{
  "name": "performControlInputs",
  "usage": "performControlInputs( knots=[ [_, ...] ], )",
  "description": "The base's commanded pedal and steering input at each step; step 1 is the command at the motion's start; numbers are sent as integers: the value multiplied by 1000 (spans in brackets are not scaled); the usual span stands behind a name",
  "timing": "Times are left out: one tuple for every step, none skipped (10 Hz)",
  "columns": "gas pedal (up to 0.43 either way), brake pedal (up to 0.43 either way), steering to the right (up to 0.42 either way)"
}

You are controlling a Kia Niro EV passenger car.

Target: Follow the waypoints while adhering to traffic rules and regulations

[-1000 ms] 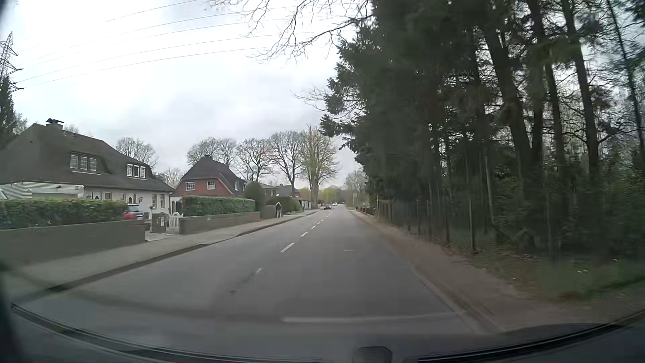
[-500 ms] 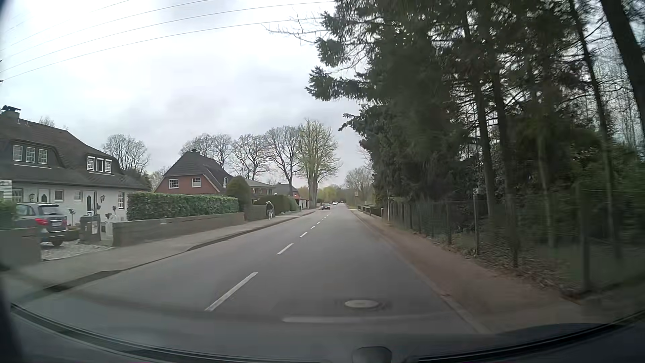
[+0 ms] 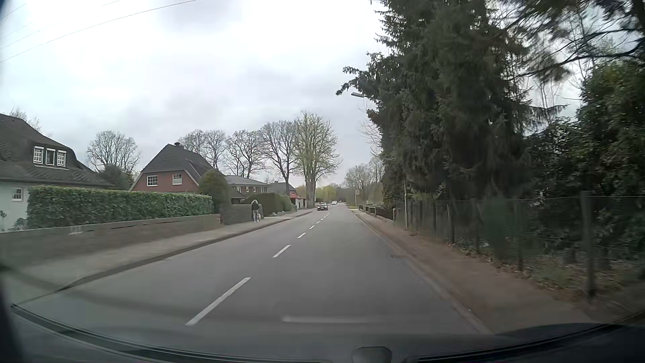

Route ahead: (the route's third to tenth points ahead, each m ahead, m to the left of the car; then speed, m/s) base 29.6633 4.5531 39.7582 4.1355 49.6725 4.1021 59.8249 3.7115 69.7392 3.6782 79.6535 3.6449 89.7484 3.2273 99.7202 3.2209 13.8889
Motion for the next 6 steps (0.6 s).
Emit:
performControlInputs(
  knots=[
    [177, 0, -2],
    [177, 0, -2],
    [177, 0, -2],
    [169, 0, -2],
    [169, 0, -2],
    [157, 0, -2]
  ],
)
